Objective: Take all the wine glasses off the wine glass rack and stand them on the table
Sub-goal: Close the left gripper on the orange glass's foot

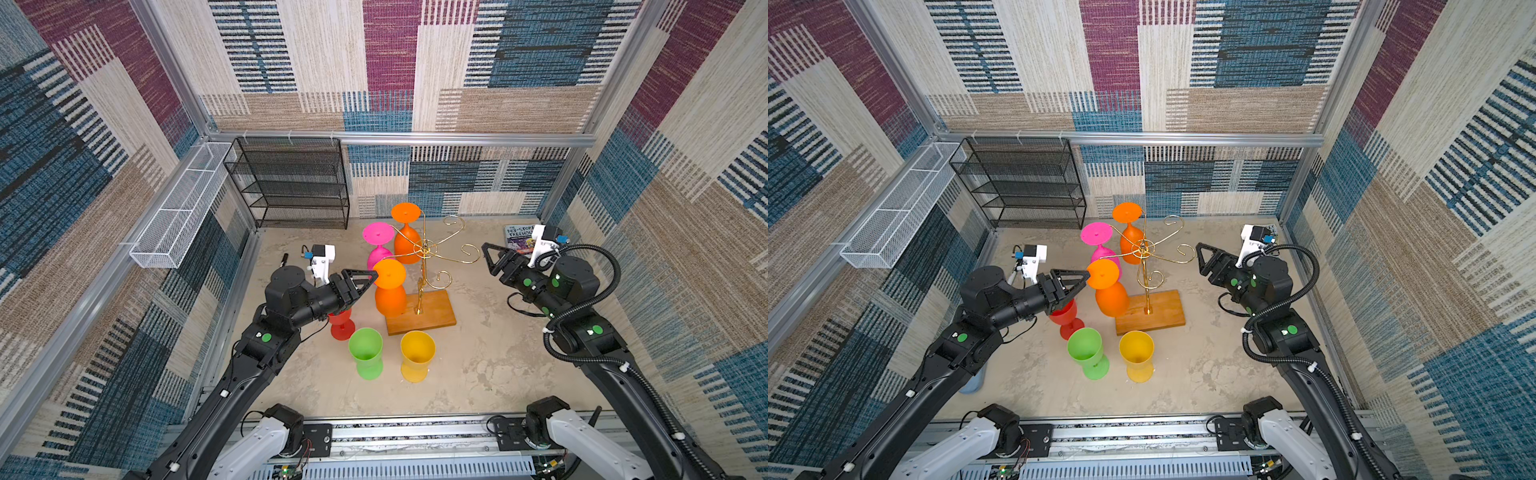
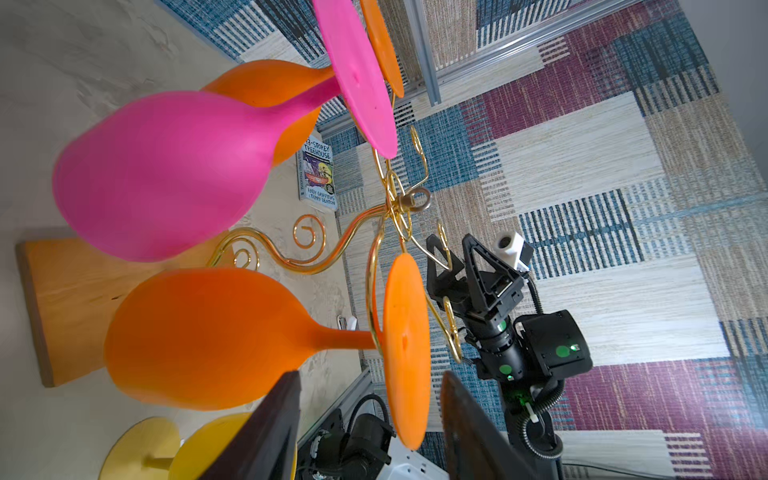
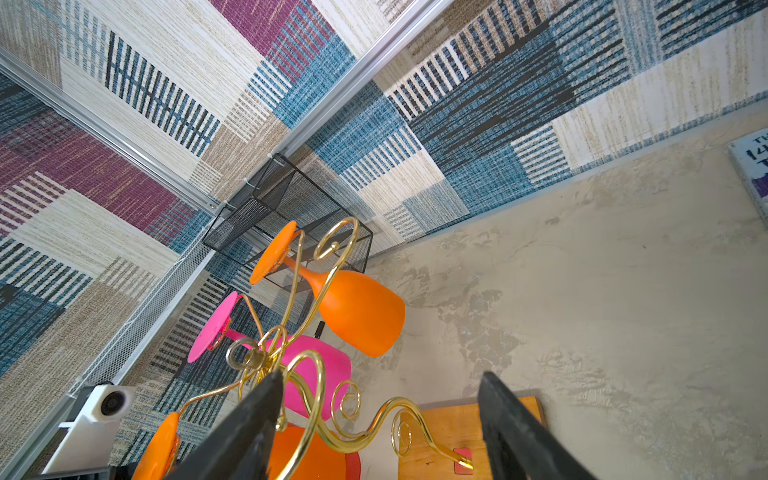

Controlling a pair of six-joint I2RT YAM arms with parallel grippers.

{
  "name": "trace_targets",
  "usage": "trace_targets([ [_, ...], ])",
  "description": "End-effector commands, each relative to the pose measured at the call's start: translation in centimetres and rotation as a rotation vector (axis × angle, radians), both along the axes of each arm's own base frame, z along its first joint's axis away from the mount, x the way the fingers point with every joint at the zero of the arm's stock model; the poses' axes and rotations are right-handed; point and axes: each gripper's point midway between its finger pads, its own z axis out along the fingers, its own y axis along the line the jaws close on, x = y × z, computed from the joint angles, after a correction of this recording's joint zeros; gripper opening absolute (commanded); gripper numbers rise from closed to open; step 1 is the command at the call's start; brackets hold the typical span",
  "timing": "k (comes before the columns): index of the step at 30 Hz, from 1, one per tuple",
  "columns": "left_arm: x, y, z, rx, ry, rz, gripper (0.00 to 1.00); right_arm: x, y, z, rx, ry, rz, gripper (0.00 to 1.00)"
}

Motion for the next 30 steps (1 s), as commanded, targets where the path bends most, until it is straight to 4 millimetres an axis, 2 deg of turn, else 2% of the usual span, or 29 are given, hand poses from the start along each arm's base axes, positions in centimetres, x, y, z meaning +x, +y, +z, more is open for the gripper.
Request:
trace_targets([
  [1, -0.2, -1.0, 1.8, -0.088, -0.025, -0.064, 0.55, 0.1, 0.1, 0.7, 0.015, -0.030, 0.006, 0.76],
  [16, 0.3, -1.8, 1.6, -0.104, 0.003, -0.098, 0.35, 0.5, 0.3, 0.6, 0.013, -0.021, 0.009, 0.76],
  [30, -0.8, -1.6, 1.7, -0.087, 0.010, -0.121, 0.38, 0.6, 0.4, 0.3, 0.016, -0.013, 0.013, 0.76],
])
